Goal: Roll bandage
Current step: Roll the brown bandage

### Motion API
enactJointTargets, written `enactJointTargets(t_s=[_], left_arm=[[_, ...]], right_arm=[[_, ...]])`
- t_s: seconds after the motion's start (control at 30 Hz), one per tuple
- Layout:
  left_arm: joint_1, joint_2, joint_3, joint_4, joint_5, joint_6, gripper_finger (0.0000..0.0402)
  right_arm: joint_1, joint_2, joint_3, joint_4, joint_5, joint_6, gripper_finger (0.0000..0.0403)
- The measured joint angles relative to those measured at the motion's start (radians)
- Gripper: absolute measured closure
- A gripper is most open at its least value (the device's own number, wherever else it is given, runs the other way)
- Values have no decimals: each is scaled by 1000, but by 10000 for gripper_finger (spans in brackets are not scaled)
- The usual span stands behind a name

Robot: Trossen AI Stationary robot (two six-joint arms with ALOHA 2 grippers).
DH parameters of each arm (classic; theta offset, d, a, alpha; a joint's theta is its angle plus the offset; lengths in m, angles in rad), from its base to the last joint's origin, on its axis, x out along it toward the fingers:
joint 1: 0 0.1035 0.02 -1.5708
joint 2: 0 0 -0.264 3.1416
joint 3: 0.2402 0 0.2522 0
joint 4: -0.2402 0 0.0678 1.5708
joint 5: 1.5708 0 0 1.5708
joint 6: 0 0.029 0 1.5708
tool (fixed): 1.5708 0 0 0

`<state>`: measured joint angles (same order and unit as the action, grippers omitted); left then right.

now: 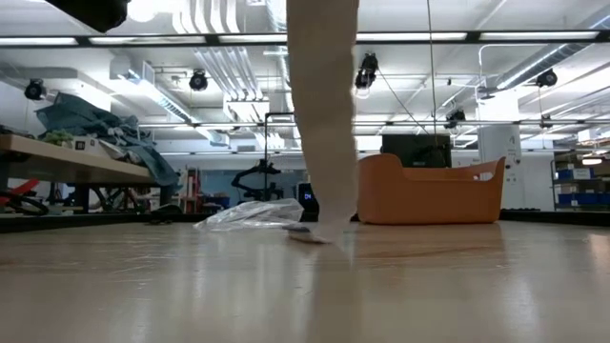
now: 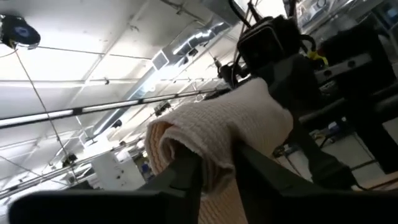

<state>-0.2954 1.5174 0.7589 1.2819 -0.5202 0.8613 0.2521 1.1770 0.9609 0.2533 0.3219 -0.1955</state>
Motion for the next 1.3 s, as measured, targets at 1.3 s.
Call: enactJointTargets(t_s=[1.3], left_arm=[[127, -299, 101, -899, 89, -941, 267]], right_arm=[[249, 117, -7, -14, 693, -1154, 372]])
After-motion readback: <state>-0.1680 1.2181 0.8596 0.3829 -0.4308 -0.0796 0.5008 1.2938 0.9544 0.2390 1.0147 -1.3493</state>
